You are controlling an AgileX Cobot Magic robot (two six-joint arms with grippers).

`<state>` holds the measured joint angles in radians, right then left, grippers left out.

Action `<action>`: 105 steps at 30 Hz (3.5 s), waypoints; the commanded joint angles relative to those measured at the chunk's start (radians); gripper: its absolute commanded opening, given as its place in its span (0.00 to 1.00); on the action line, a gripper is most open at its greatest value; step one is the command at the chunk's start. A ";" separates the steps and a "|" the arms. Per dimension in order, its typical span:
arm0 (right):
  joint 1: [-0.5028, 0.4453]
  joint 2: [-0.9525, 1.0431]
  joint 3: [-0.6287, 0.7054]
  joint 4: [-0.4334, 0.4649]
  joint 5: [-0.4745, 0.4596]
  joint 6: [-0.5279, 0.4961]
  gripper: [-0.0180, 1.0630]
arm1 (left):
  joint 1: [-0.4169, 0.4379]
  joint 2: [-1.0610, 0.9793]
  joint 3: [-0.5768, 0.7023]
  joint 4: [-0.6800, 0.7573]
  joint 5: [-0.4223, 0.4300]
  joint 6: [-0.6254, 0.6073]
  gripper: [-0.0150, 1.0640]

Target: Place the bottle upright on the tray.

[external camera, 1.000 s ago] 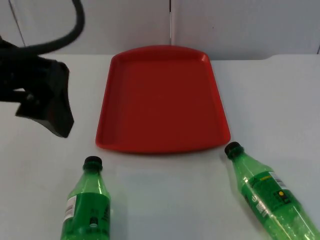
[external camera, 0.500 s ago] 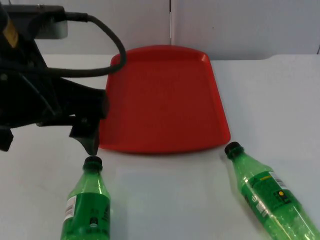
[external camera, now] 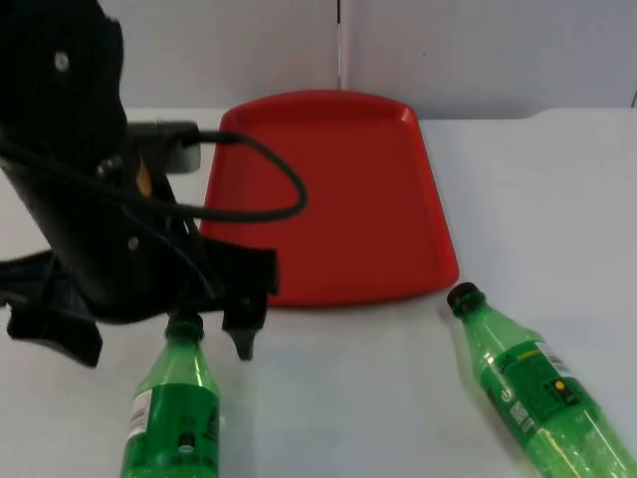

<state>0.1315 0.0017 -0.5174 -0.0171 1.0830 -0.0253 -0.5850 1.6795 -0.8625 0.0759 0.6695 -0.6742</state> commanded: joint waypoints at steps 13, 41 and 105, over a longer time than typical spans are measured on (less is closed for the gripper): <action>-0.008 -0.002 0.002 -0.003 -0.006 -0.009 0.99 | -0.006 0.014 0.121 0.042 -0.161 -0.096 0.99; -0.008 -0.002 0.002 -0.003 -0.006 -0.009 0.99 | -0.053 0.233 0.119 -0.007 -0.325 -0.100 0.99; -0.008 -0.002 0.002 -0.001 -0.006 -0.009 0.99 | -0.053 -0.109 0.093 -0.005 -0.299 0.043 0.01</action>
<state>0.1315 0.0017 -0.5174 -0.0171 1.0830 -0.0253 -0.6352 1.6081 -0.7560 0.0753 0.3752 -0.6536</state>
